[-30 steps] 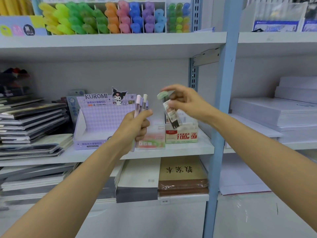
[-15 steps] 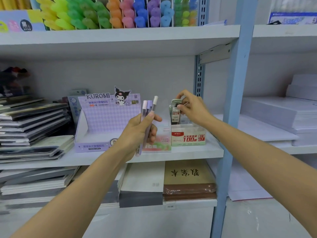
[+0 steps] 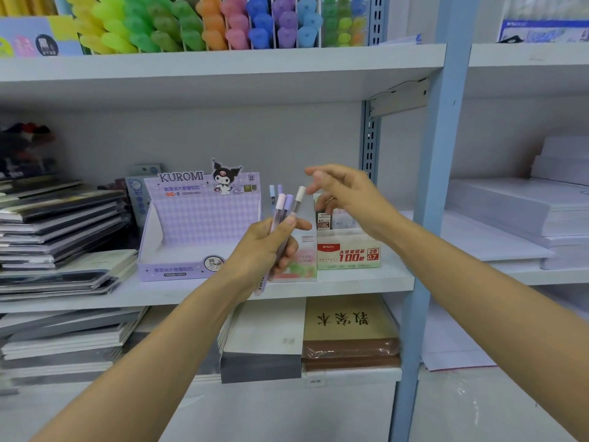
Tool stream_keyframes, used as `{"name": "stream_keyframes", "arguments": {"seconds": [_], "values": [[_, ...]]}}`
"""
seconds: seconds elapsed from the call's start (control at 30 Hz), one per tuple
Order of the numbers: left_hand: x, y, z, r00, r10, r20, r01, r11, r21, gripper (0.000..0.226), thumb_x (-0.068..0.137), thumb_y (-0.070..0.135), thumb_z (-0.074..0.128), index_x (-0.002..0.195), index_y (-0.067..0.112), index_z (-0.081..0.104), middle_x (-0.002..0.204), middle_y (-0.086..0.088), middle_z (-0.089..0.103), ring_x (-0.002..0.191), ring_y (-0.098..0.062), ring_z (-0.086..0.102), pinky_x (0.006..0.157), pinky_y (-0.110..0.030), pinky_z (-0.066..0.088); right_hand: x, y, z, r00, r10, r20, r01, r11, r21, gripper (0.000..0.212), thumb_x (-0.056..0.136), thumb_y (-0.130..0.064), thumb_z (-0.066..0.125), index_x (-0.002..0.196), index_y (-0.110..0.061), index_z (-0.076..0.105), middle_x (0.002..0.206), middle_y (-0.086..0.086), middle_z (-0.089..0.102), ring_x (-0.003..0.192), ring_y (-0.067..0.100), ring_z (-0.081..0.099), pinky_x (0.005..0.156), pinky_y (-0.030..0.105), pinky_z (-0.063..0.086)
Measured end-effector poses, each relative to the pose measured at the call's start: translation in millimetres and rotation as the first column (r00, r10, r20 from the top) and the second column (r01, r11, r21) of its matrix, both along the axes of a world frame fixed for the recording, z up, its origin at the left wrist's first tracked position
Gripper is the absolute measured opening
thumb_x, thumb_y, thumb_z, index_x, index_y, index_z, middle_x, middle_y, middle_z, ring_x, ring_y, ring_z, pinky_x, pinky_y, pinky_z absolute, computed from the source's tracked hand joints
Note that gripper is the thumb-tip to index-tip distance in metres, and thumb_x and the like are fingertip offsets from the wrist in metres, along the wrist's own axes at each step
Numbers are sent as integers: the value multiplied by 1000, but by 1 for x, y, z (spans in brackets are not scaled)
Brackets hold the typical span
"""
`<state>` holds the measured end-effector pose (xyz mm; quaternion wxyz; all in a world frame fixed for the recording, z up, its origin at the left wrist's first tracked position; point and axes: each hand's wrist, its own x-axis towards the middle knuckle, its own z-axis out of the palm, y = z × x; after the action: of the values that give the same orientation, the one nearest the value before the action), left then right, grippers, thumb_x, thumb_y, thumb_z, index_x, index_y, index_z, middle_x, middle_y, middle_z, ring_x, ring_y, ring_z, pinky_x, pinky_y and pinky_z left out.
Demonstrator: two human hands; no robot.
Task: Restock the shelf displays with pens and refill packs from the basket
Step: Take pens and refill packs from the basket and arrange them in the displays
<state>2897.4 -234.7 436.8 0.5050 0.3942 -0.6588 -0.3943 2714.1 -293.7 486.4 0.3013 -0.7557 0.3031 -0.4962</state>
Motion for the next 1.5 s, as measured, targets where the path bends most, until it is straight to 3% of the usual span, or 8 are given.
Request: {"name": "stream_keyframes", "arguments": {"seconds": [0.23, 0.4, 0.67, 0.8, 0.93, 1.1, 1.33, 1.5], "values": [[-2, 13, 5, 995, -52, -85, 56, 997, 55, 33, 102, 37, 42, 113, 14, 64, 68, -4, 64, 57, -16, 60, 51, -24, 49, 7, 24, 3, 980, 47, 192, -57, 997, 46, 21, 88, -6, 66, 109, -6, 68, 84, 6, 73, 75, 11, 69, 74, 23, 56], [14, 24, 6, 997, 55, -57, -50, 996, 75, 27, 99, 36, 51, 102, 13, 66, 60, 6, 52, 43, -8, 39, 37, -16, 28, 1, 27, 11, 936, 92, 340, -141, 983, 121, 24, 88, -7, 66, 113, -7, 63, 85, 7, 75, 80, 18, 71, 71, 22, 55], [20, 38, 9, 985, 125, -118, -117, 990, 75, 16, 93, 29, 62, 96, 14, 64, 67, 0, 60, 40, -9, 40, 36, -15, 30, 16, 33, 14, 889, 150, 434, -247, 952, 178, 15, 89, -4, 64, 102, -6, 69, 88, 8, 74, 87, 20, 72, 73, 25, 58], [27, 39, 16, 960, 208, -188, -183, 973, 144, 11, 97, 22, 56, 101, 13, 60, 78, -3, 66, 44, -11, 47, 34, -16, 30, 12, 23, 32, 900, 53, 433, -119, 985, 126, 19, 88, -2, 65, 107, -3, 68, 85, 8, 74, 83, 19, 72, 72, 26, 58], [38, 35, 21, 957, 185, -223, -159, 979, 129, 17, 101, 16, 46, 99, 8, 61, 82, -8, 64, 49, -12, 48, 36, -18, 30, 9, 4, 43, 929, -88, 360, 94, 996, 2, 28, 87, 1, 66, 116, 1, 64, 87, 13, 71, 80, 19, 72, 73, 26, 59], [49, 30, 19, 989, 129, -67, -129, 992, -2, 27, 104, 31, 40, 108, 16, 63, 73, -4, 69, 55, -16, 62, 50, -24, 50, 27, -20, 33, 965, -165, 203, 175, 984, -30, 22, 86, 0, 69, 107, -1, 62, 90, 16, 71, 82, 22, 72, 74, 29, 59], [53, 6, 7, 985, 164, -62, -166, 985, -38, 27, 103, 28, 43, 114, 16, 64, 62, 2, 31, 44, -10, 27, 39, -18, 28, 45, -47, 12, 978, -211, -1, 210, 973, -100, 16, 89, -5, 66, 105, -3, 62, 96, 13, 71, 86, 18, 71, 74, 21, 58], [55, -7, -1, 991, 133, -31, -134, 991, -4, 27, 103, 27, 43, 112, 14, 65, 63, 0, 34, 45, -11, 28, 40, -18, 28, 43, -60, 13, 974, -198, -113, 184, 975, -123, 15, 91, -2, 62, 106, -4, 61, 96, 14, 71, 86, 17, 71, 78, 28, 59]]}}
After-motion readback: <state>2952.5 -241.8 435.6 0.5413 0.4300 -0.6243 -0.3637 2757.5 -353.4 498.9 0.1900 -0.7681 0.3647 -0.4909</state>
